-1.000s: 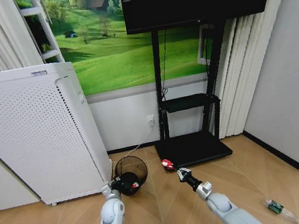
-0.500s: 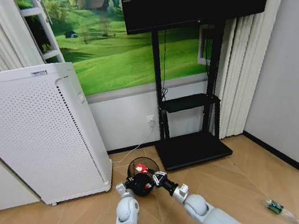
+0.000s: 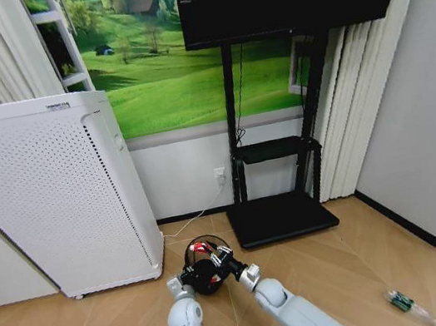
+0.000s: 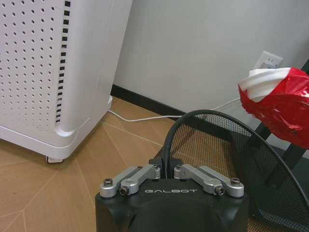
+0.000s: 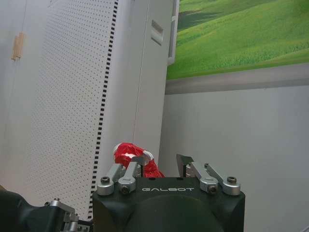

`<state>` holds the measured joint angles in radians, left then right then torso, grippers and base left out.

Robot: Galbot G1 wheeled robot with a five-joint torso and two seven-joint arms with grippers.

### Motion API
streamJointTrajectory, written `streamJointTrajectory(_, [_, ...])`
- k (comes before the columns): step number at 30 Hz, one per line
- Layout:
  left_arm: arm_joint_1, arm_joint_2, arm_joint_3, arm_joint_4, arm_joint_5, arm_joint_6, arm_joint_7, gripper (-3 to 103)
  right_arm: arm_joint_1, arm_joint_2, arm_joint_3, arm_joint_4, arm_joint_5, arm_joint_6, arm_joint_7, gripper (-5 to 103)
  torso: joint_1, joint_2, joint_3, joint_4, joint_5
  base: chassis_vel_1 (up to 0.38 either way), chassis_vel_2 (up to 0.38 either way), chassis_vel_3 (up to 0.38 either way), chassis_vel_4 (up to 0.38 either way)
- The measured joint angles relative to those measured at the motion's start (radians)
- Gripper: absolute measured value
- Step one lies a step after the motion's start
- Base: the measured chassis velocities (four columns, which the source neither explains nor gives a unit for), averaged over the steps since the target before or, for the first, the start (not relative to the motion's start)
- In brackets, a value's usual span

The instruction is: Pick up the trash bin and place the garbage on the floor into it.

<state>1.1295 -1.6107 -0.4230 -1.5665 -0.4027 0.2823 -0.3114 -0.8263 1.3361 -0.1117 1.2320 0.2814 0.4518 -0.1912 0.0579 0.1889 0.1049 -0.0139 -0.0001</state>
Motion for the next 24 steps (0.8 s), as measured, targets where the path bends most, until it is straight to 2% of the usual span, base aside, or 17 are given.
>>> streamJointTrajectory(1, [0.000, 0.000, 0.000, 0.000, 0.000, 0.000, 0.000, 6, 0.000, 0.000, 0.000, 0.000, 0.000, 0.000, 0.000, 35, 0.000, 0.000, 0.000, 0.0000, 0.0000, 0.000, 0.000, 0.000, 0.000])
streamJointTrajectory(4, [-0.005, 0.001, -0.002, 0.000, -0.006, 0.001, -0.001, 6, 0.009, 0.006, 0.002, -0.020, -0.002, 0.009, 0.000, 51, 0.000, 0.000, 0.000, 0.0000, 0.0000, 0.000, 0.000, 0.000, 0.000])
streamJointTrajectory(5, [-0.005, 0.001, -0.002, 0.000, -0.006, 0.001, -0.001, 6, 0.009, 0.006, 0.002, -0.020, -0.002, 0.009, 0.000, 51, 0.000, 0.000, 0.000, 0.0000, 0.0000, 0.000, 0.000, 0.000, 0.000])
streamJointTrajectory(9, [-0.014, 0.001, -0.002, 0.000, -0.014, 0.005, -0.003, 6, 0.006, 0.008, 0.002, -0.028, -0.004, 0.015, -0.001, 73, 0.000, 0.000, 0.000, 0.0000, 0.0001, 0.000, 0.000, 0.000, 0.000])
streamJointTrajectory(11, [-0.015, 0.001, -0.002, 0.000, -0.016, 0.006, -0.004, 6, 0.005, 0.008, 0.002, -0.029, -0.004, 0.016, -0.001, 73, 0.000, 0.000, 0.000, 0.0000, 0.0001, 0.000, 0.000, 0.000, 0.000])
streamJointTrajectory(12, [-0.016, 0.001, -0.001, 0.000, -0.017, 0.007, -0.005, 6, 0.006, 0.007, 0.001, -0.029, -0.004, 0.017, -0.001, 78, 0.000, 0.000, 0.000, 0.0000, 0.0000, 0.000, 0.000, 0.000, 0.000])
streamJointTrajectory(14, [-0.017, 0.001, -0.001, 0.000, -0.017, 0.008, -0.005, 6, 0.006, 0.007, 0.001, -0.029, -0.004, 0.017, -0.001, 78, 0.000, 0.000, 0.000, 0.0000, 0.0000, 0.000, 0.000, 0.000, 0.000])
streamJointTrajectory(15, [-0.017, 0.001, -0.001, 0.000, -0.017, 0.008, -0.006, 6, 0.006, 0.006, 0.001, -0.029, -0.004, 0.017, -0.001, 89, 0.000, 0.000, 0.000, 0.0000, 0.0000, 0.000, 0.000, 0.000, 0.000])
streamJointTrajectory(16, [-0.018, 0.001, -0.001, 0.000, -0.018, 0.009, -0.006, 6, 0.006, 0.006, 0.000, -0.029, -0.004, 0.018, -0.002, 94, 0.000, 0.000, 0.000, 0.0000, 0.0001, 0.000, 0.000, 0.000, 0.000])
streamJointTrajectory(19, [-0.021, 0.002, 0.000, 0.000, -0.020, 0.010, -0.008, 6, 0.009, 0.000, -0.005, -0.029, -0.004, 0.019, -0.003, 97, 0.000, 0.000, 0.000, 0.0000, 0.0001, 0.000, 0.000, 0.000, 0.000])
streamJointTrajectory(22, [-0.028, 0.002, 0.004, 0.000, -0.023, 0.010, -0.011, 6, 0.063, -0.055, -0.102, -0.054, -0.006, 0.030, -0.028, 100, 0.000, 0.000, 0.000, -0.0001, 0.0003, 0.000, 0.000, 0.000, 0.000])
streamJointTrajectory(23, [-0.028, 0.002, 0.004, 0.000, -0.023, 0.010, -0.011, 6, 0.063, -0.055, -0.102, -0.054, -0.006, 0.030, -0.028, 100, 0.000, 0.000, 0.000, -0.0001, 0.0003, 0.000, 0.000, 0.000, 0.000])
streamJointTrajectory(24, [-0.029, 0.002, 0.007, -0.001, -0.024, 0.010, -0.012, 6, 0.126, -0.080, -0.157, -0.083, -0.004, 0.036, -0.038, 100, 0.000, 0.000, 0.000, -0.0002, 0.0000, 0.000, 0.000, 0.000, 0.000])
